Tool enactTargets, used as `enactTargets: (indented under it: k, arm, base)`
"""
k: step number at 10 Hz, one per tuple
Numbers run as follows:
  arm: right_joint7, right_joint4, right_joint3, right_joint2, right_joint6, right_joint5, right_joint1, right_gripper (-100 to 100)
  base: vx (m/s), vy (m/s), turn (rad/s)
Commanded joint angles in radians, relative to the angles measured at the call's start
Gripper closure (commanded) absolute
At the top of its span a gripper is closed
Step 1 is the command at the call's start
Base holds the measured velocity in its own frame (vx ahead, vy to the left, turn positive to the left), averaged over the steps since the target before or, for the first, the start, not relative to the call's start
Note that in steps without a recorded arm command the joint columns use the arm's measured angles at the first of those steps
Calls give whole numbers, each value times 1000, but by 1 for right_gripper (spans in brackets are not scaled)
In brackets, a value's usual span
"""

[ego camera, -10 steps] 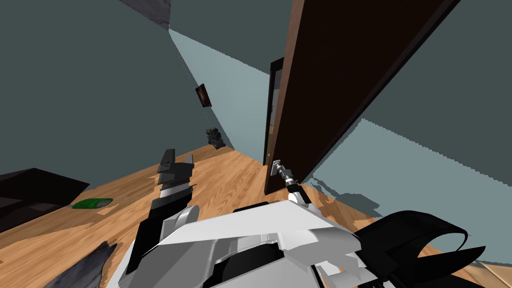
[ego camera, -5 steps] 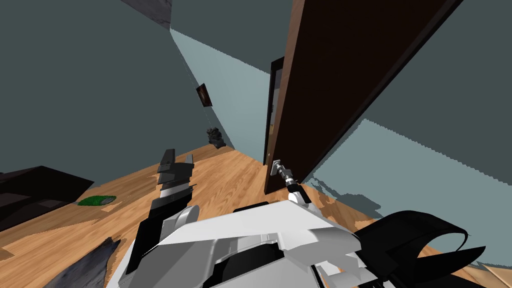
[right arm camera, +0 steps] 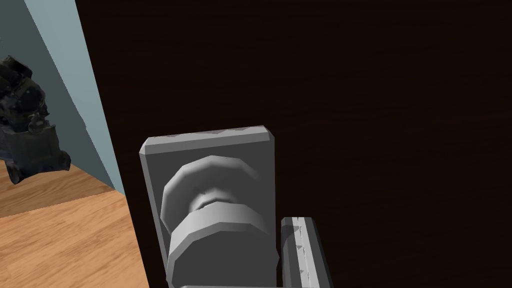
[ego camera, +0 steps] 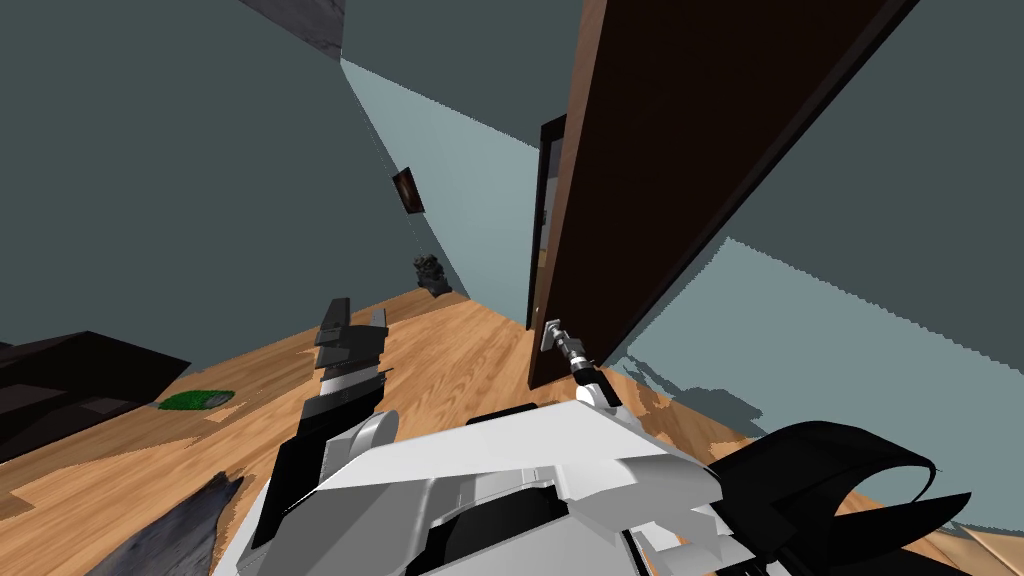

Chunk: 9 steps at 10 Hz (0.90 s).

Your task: Pull the door open

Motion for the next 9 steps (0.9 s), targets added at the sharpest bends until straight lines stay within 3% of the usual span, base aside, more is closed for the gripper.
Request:
enactTargets:
  k: [1, 9]
  arm:
    - [-5, -3, 32, 6, 9, 5, 4, -100]
    - [-10, -6, 40, 1, 7, 7, 5, -100]
  base:
    - [-6, 1, 2]
    - [-17, -11, 11]
